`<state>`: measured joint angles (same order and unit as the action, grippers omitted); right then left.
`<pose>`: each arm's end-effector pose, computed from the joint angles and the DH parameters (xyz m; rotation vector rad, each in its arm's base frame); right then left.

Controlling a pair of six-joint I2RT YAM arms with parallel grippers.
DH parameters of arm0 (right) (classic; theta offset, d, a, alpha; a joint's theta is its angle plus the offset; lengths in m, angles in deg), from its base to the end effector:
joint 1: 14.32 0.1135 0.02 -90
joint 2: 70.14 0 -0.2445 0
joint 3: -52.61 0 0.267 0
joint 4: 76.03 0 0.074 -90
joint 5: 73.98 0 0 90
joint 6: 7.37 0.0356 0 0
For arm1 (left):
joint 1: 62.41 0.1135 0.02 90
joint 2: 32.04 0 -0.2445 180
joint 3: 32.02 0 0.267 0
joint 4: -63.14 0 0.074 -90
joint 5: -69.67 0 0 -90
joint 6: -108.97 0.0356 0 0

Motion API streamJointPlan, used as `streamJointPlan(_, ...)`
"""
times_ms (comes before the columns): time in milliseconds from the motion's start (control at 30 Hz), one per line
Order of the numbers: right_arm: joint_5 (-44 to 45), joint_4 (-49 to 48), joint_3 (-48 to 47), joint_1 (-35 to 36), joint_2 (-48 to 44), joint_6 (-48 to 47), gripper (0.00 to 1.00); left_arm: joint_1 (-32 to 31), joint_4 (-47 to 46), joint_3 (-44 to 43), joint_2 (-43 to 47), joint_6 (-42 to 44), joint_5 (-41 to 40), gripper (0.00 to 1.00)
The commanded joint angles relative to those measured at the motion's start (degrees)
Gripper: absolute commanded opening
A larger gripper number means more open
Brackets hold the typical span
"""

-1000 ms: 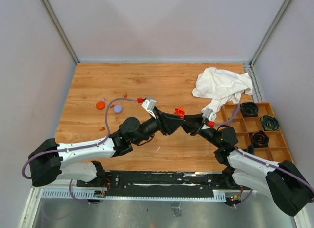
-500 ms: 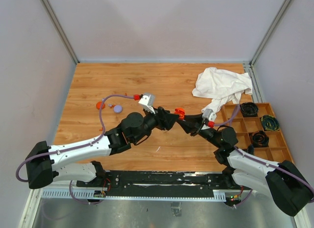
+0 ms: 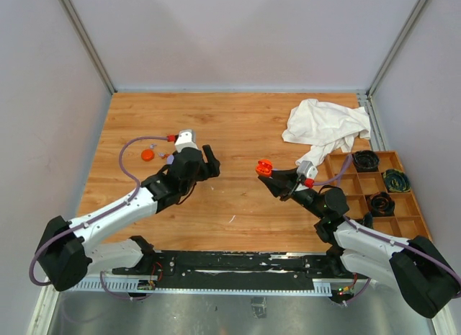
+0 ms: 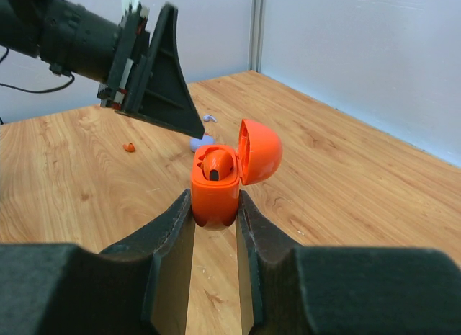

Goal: Insert the wireless bluetooth earbuds into the charging case
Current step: Move the earbud to the center of the board.

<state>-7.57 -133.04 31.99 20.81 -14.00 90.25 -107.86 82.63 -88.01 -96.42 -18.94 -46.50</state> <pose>0.1556 0.1269 0.2005 -0.6545 1.0978 0.8916 0.2021 -0.1829 0.2455 -0.1489 2.0283 -0.4570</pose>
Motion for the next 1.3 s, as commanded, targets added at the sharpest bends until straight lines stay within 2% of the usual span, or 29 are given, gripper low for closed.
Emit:
streamJointPlan(0, 1.3, -1.24, 0.78, 0.89, -0.69, -0.45, 0.08, 6.94, 6.98, 4.0, 1.84, -3.18, -0.29, 0.75)
streamJointPlan(300, 1.36, -1.47, 0.78, 0.89, 0.25, -0.24, 0.08, 22.17, 11.83, 7.95, 3.39, -1.28, -1.23, 0.81)
streamJointPlan(633, 1.22, -1.46, 0.78, 0.84, 0.31, -0.23, 0.08, 37.93, 5.52, 10.04, -1.46, 0.14, 3.32, 0.83)
streamJointPlan(933, 1.12, -1.46, 0.61, 0.89, 0.82, -0.24, 0.08, 42.75, 1.33, 10.52, -9.24, 1.04, 5.55, 0.85)
streamJointPlan(1067, 1.05, -1.46, 0.6, 0.9, 1.01, -0.16, 0.08, 42.81, 4.57, 8.72, -12.54, 0.49, 5.64, 0.86)
streamJointPlan(1267, 0.92, -1.89, 0.49, 0.9, 1.43, 0.18, 0.08, 42.81, 9.33, 9.07, -12.39, -3.03, 6.24, 0.86)
